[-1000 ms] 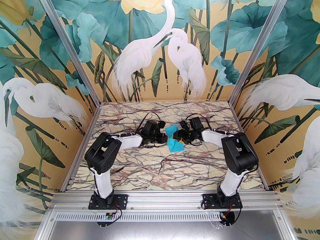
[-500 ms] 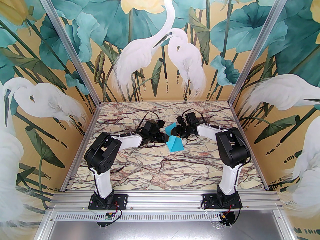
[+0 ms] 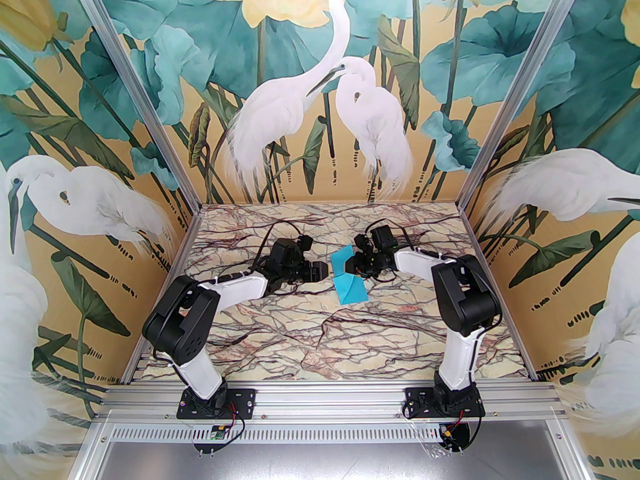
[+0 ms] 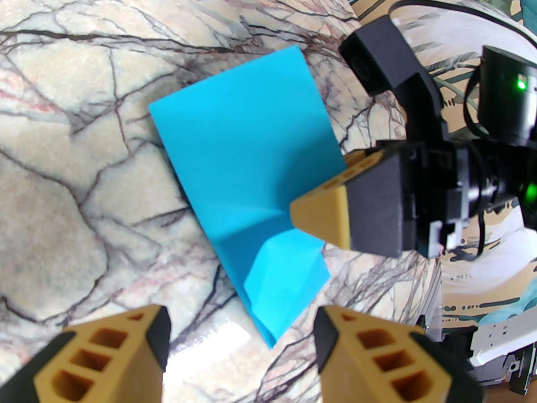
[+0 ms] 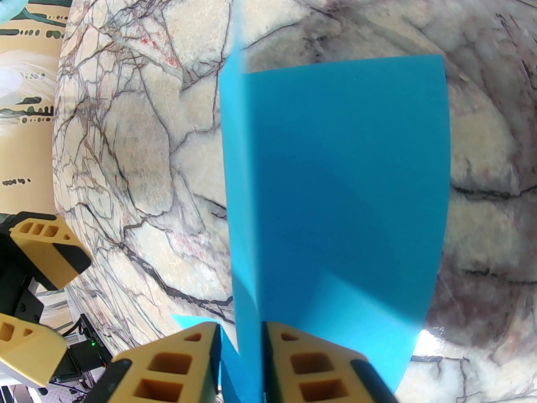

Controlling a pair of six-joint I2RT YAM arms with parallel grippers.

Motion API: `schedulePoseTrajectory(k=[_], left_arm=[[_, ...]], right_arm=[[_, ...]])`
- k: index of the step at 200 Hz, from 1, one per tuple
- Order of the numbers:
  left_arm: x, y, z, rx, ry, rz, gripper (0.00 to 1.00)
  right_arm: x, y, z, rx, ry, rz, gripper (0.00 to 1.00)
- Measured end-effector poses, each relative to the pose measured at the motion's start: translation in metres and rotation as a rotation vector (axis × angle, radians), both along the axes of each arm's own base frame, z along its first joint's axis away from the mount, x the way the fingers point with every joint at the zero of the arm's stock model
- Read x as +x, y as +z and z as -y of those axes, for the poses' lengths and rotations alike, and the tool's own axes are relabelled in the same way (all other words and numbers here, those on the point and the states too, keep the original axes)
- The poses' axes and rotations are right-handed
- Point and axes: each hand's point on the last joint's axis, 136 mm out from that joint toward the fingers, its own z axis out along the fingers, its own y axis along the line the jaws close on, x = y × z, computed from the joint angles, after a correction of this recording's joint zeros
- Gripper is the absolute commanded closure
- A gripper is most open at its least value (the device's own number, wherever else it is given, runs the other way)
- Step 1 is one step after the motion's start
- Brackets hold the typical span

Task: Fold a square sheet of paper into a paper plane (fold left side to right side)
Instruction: Turn over the paper at the center of the table.

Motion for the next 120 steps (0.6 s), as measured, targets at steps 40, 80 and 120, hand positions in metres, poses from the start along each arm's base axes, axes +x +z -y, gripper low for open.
schedulePoseTrajectory(k=[40, 80, 120], left_arm=[[-0.008, 0.001, -0.005, -0.001, 0.007, -0.005, 0.35], [-0.013, -0.003, -0.009, 0.001, 0.017, -0.019, 0.35], [-0.013, -0.004, -0.010, 0.003, 0.019, -0.022, 0.35]], right_arm=[[0.001, 0.001, -0.001, 0.010, -0.011, -0.009, 0.56], [-0.002, 0.005, -0.002, 0.047, -0.005, -0.002, 0.44], [-0.011, 0.007, -0.003, 0.078, 0.014, 0.003, 0.46]])
